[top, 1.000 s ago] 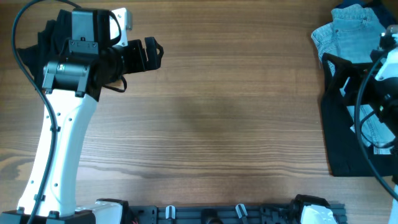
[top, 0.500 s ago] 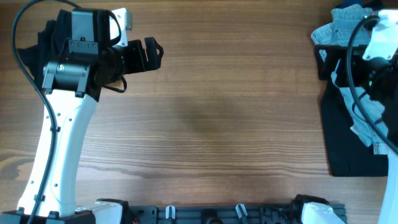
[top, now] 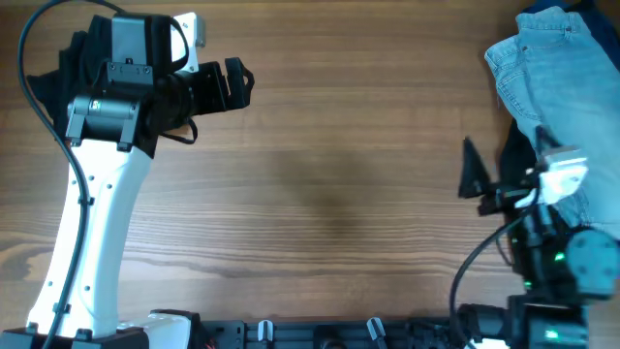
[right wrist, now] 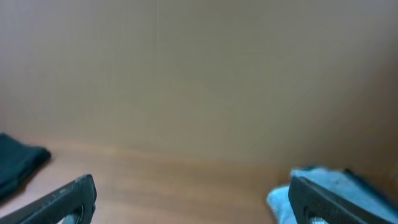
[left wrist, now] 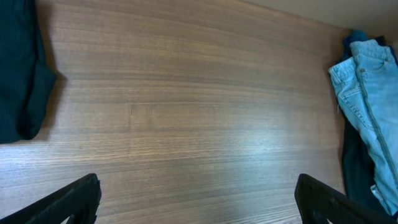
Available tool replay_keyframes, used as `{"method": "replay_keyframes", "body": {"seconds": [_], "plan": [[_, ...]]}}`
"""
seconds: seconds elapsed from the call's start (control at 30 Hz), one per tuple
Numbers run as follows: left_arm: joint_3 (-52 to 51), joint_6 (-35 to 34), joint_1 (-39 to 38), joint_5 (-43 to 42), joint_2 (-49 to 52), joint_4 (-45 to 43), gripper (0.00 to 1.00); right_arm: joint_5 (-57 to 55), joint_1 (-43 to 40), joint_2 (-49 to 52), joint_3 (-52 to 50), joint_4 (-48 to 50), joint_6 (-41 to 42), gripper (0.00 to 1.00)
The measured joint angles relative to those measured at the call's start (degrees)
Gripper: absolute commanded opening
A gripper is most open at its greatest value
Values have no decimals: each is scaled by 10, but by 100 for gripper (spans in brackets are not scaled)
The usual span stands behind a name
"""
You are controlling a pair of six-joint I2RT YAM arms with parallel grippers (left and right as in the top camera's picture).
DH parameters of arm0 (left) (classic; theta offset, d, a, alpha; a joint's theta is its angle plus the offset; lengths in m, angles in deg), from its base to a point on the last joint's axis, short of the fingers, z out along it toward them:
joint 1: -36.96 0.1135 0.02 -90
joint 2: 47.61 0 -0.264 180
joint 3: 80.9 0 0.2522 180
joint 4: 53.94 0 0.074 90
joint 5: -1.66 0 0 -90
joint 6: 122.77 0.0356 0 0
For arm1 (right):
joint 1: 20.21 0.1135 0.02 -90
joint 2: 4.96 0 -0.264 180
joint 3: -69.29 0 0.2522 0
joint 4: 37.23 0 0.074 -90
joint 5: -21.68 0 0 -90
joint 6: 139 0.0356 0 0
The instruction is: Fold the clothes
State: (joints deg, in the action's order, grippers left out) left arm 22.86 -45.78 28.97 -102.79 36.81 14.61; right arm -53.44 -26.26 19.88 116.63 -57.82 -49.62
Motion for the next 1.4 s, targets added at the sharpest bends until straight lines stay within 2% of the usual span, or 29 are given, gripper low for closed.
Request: {"method": "replay_keyframes", "body": {"seconds": [0.17, 0.43, 0.77, 1.4], "plan": [[0, 0, 0, 0, 0, 0, 100, -10, 36, -90, -168, 101, 23, 100], [0, 0, 0, 0, 0, 0, 100, -26, 56, -189, -301, 109, 45, 100], [0, 0, 0, 0, 0, 0, 100, -51, 57, -237, -332, 73, 45, 100], [0, 0, 0, 0, 0, 0, 100, -53, 63, -237, -332, 73, 45, 100]]}}
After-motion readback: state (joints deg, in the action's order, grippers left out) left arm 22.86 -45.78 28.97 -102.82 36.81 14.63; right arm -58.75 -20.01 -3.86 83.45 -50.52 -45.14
